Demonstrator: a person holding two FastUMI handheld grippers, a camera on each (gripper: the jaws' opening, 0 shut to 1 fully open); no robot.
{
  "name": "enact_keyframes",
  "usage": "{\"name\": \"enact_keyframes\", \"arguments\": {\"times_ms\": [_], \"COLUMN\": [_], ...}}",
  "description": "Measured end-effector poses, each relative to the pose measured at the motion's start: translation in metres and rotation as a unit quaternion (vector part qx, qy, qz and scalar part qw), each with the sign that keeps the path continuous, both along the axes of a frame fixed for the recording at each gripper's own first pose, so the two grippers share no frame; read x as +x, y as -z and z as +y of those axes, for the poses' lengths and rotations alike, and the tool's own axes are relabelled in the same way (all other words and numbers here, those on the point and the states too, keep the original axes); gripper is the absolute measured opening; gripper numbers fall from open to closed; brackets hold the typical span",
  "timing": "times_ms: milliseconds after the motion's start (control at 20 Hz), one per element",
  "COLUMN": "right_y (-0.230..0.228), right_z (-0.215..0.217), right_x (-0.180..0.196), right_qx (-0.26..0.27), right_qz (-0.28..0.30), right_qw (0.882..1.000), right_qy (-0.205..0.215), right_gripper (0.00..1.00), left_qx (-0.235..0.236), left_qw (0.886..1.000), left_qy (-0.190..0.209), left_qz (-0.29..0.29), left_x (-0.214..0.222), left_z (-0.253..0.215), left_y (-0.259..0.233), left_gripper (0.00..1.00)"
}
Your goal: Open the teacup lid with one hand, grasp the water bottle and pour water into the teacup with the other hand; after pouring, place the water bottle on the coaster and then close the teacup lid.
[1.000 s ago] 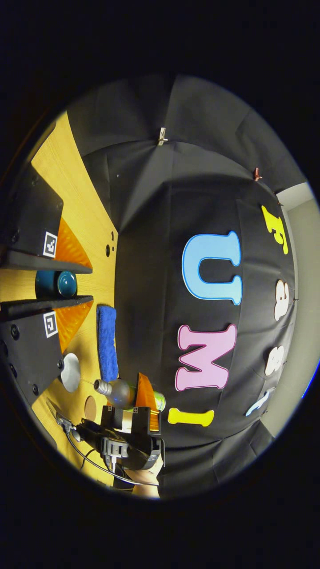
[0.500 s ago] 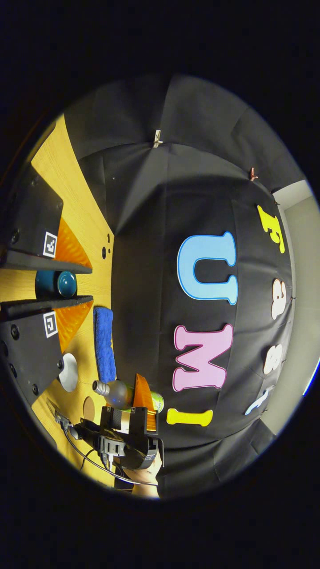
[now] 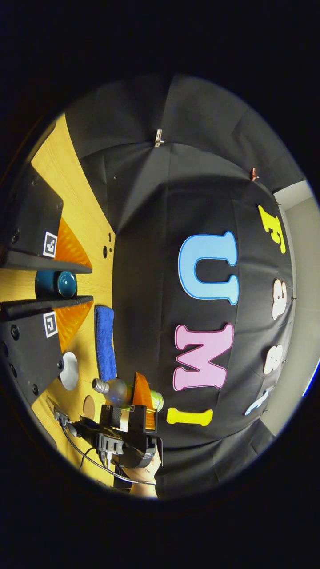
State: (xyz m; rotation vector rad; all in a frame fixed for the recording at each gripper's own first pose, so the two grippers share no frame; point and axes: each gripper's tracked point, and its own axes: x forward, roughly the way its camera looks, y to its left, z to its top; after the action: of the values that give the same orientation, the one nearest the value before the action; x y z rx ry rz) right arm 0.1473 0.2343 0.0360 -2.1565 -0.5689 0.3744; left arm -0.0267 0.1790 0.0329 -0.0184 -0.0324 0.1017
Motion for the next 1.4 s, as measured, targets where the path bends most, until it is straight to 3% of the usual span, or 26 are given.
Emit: {"name": "enact_keyframes", "arguments": {"times_ms": [700, 1050, 1200, 1400], "right_y": [0.005, 0.024, 0.031, 0.046], "right_z": [0.001, -0.016, -0.027, -0.042], "right_x": [-0.001, -0.002, -0.001, -0.007], "right_qx": [0.016, 0.081, 0.145, 0.258], "right_qz": [0.012, 0.070, 0.108, 0.199], "right_qw": [1.000, 0.994, 0.981, 0.939], "right_qy": [0.005, 0.039, 0.070, 0.111], "right_gripper": [0.81, 0.81, 0.81, 0.81], "left_qx": [-0.003, -0.001, -0.005, -0.002], "left_qw": [1.000, 1.000, 1.000, 1.000], "left_qy": [-0.003, -0.005, -0.002, -0.001], "left_qz": [0.010, 0.006, 0.010, 0.012], "left_x": [0.001, -0.004, -0.009, -0.017], "left_z": [0.002, 0.000, -0.004, -0.011], "left_y": [0.006, 0.002, 0.003, -0.002], "left_gripper": [0.30, 0.30, 0.30, 0.30]}}
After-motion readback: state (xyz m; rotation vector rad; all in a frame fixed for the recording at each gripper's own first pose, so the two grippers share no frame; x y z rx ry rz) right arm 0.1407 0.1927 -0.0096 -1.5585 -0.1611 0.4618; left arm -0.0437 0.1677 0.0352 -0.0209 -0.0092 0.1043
